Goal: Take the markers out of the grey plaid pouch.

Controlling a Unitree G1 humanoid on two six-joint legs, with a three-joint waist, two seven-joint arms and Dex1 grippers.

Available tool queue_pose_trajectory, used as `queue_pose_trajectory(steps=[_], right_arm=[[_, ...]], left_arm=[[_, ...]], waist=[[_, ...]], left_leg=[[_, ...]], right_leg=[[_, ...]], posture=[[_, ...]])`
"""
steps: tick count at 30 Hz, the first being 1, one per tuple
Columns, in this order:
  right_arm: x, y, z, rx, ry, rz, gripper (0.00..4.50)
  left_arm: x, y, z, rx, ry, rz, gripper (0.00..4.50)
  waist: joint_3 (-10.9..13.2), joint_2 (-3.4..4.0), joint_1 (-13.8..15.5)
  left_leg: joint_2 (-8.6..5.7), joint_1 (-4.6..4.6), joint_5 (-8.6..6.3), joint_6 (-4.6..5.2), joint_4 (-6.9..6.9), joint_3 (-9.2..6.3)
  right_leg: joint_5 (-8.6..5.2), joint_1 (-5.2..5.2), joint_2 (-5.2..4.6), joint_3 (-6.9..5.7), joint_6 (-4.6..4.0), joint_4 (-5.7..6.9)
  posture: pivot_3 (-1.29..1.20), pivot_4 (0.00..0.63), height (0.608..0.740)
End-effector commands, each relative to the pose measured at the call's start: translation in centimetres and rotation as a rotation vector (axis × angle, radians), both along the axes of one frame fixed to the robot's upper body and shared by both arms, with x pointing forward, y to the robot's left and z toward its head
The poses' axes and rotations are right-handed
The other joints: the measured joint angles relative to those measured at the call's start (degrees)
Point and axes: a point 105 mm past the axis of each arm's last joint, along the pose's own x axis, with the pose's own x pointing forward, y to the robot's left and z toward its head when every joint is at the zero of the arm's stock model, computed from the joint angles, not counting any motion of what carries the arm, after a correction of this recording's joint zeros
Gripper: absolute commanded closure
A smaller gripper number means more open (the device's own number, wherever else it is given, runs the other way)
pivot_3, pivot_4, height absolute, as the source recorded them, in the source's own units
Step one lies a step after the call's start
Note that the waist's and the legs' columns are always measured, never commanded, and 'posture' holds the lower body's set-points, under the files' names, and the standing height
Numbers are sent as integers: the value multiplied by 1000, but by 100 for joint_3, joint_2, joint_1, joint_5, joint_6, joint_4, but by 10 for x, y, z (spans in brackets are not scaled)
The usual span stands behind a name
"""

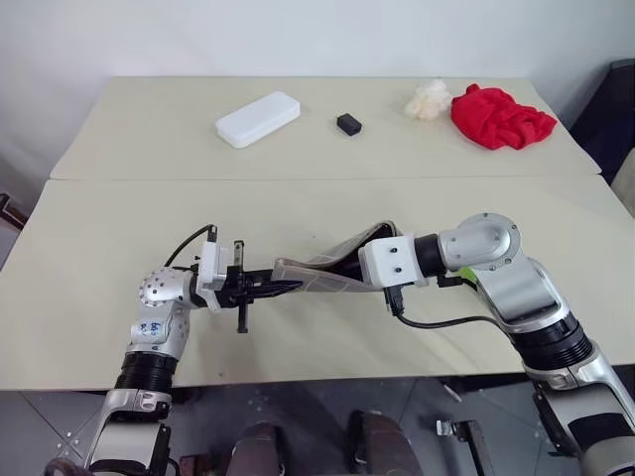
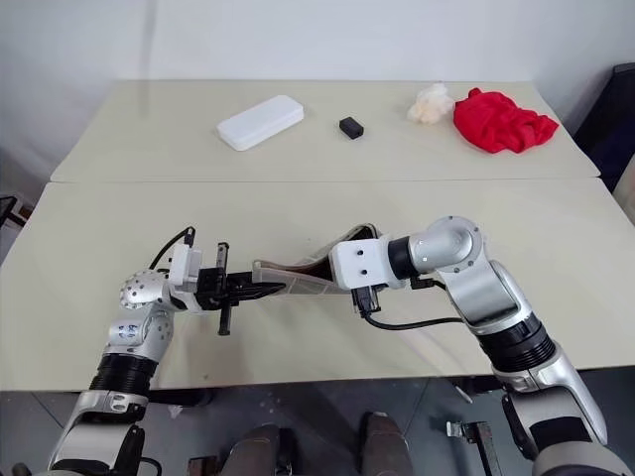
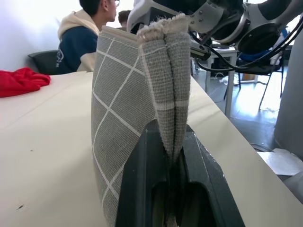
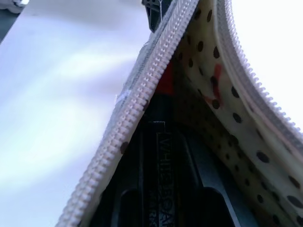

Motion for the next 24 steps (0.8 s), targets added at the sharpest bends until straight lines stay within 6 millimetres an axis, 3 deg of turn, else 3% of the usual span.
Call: queue_pose_trajectory(steps=[1,4,9,12,15,19,24], right_arm=[[15,-14,32,153,-75,-163,3936],[16,-17,25,250,108,-271,3936],[14,-27,2,106,171,-368,3936],[12,-24,5,128,170,-343,3936],[20,-33,11,133,149,-363,3936],[-6,-28,24,228,218,-109,3936],[14,-50,19,266,173,-194,3937]], left_arm=[[-1,17,-10,33,33,60,4500],[-6,18,-15,54,27,51,4500],[-11,17,-20,83,17,26,4500],[-14,18,-24,117,-1,7,4500],[-15,20,-27,126,0,9,4500],[-14,21,-27,112,5,29,4500],[-16,23,-28,120,-5,36,4500]], waist=[[0,0,10],[0,0,20],[0,1,23],[0,1,16],[0,0,13],[0,0,11],[0,0,18]], left_leg=[[0,0,0,0,1,0],[0,-1,0,0,3,-1],[0,-1,0,1,2,-2],[0,-1,-1,1,2,-2],[0,0,-1,1,1,-1],[0,0,-1,1,-1,0],[0,0,-1,2,-1,1]], right_leg=[[0,0,0,0,0,1],[0,1,-1,0,0,1],[0,1,-1,0,0,0],[0,1,-1,0,0,1],[0,1,-1,0,0,1],[0,1,0,0,0,-3],[0,4,-1,0,0,-7]], posture=[[0,150,740],[0,150,740],[0,150,740],[0,150,740],[0,150,740],[0,150,740],[0,150,740]])
